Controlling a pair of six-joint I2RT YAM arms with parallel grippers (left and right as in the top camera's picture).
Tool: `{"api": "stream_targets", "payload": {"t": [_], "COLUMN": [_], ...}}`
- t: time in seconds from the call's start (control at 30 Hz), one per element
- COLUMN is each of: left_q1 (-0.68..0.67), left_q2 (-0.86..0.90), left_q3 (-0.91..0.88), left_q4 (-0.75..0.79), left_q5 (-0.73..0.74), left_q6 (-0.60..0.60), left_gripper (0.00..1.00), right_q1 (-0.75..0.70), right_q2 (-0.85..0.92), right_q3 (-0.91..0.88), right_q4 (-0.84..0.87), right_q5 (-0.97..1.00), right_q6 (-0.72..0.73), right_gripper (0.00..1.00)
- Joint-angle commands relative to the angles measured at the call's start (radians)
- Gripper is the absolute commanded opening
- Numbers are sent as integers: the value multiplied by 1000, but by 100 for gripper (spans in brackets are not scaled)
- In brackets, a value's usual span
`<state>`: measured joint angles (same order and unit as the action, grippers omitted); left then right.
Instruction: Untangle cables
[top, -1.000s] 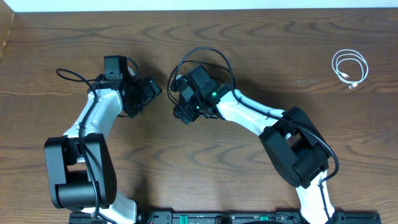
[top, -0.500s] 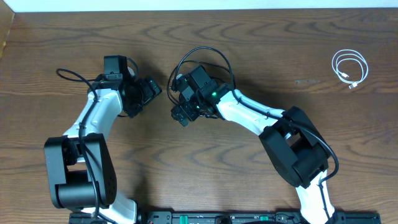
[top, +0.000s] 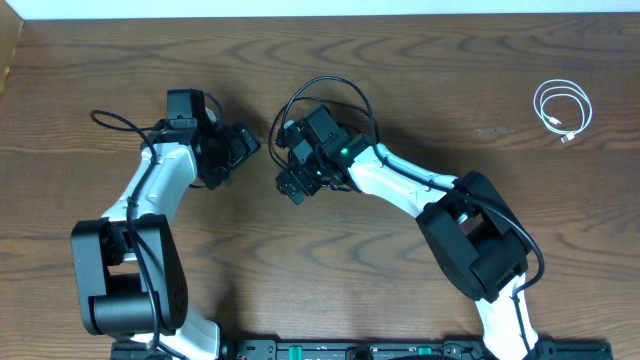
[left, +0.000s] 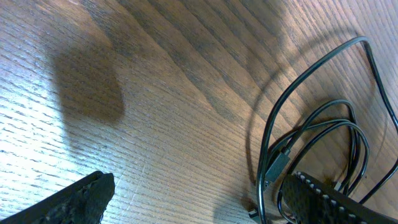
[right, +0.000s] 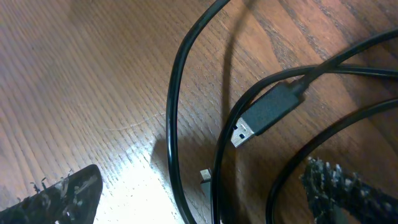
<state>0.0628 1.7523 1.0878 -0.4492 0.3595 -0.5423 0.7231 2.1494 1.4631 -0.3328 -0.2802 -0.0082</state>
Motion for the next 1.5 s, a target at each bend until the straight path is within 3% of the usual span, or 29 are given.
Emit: {"api": "stream_targets", "payload": {"t": [0.0, 0.77, 0.87, 1.1, 1.33, 1.47], "left_q1": [2, 2, 2, 2, 2, 2], "left_q2": [-8, -8, -8, -8, -8, -8], "left_q3": [-4, -4, -4, -4, -4, -4], "left_q4": [-6, 1, 1, -3, -3, -3], "left_q5": [-14, -16, -67, -111, -110, -110], "left_q6": [14, 14, 14, 13, 13, 13], "left_gripper": [91, 91, 91, 91, 91, 92], "right_q1": [5, 5, 5, 5, 5, 5], "right_q2": [18, 18, 18, 18, 18, 18], "right_q3": [7, 7, 7, 7, 7, 7], "right_q4": [3, 3, 4, 13, 30, 34], "right_q5": [-2, -2, -2, 6, 27, 27], "right_q6": [3, 3, 3, 3, 4, 62], "right_gripper": [99, 97, 93, 57, 2, 1]}}
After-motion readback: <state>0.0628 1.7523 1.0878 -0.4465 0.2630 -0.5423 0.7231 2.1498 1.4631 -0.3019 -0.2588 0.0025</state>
